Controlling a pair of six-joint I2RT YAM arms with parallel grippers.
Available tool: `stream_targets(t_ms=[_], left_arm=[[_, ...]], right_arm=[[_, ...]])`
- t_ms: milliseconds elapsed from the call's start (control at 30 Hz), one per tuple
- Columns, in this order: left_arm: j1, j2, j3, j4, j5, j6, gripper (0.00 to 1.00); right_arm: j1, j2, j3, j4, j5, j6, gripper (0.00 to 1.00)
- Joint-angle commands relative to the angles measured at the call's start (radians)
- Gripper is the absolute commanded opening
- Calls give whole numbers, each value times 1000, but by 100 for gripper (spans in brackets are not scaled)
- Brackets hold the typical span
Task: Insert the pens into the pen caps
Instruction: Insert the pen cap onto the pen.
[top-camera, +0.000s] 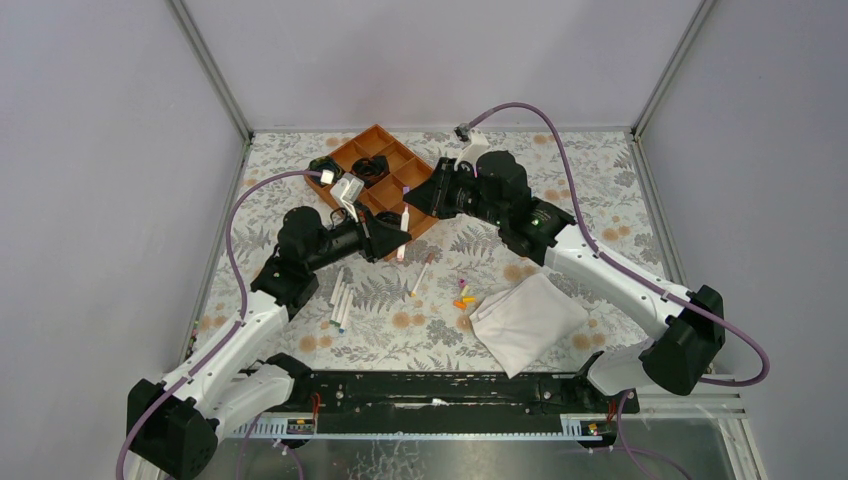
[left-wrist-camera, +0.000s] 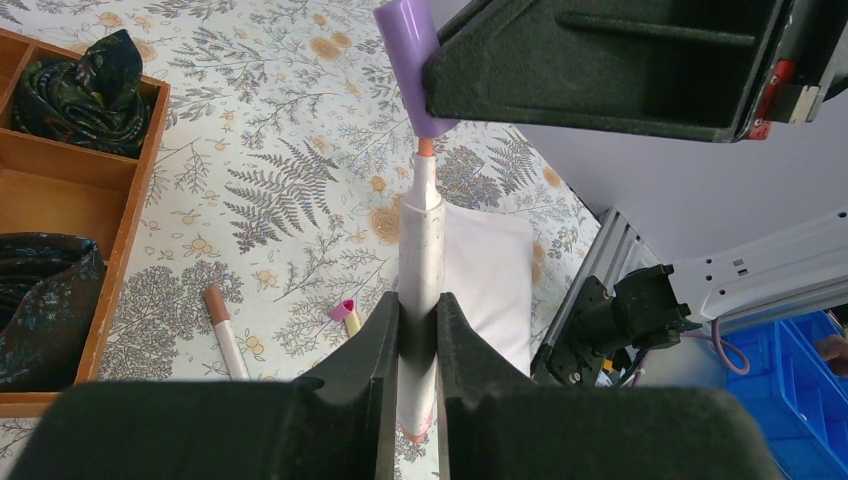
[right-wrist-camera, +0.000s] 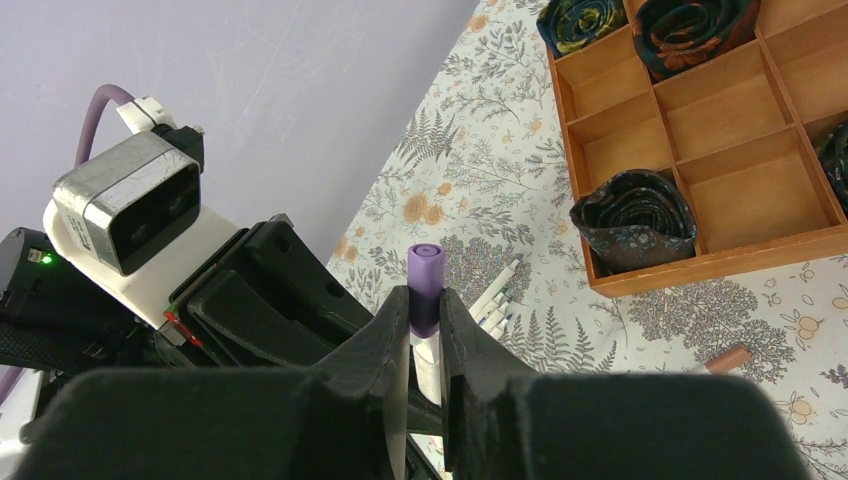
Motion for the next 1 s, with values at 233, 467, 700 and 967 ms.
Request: stream_targets(t_ms=[233,467,700,967], left_arm=[[-4,10,40,26,-53,-11,0],[-4,20,45,46,-102,-51,0],[-4,24,30,113,-131,-118,0],[-4,22,37,155,-84,-96,0]], right_arm=[[23,-24,-15,34,-26,-28,0],[40,-40,-49,66,-17,-45,0],[65,-67,-104,97,28,-49,0],[94,-87,-140,107,18,-59,0]])
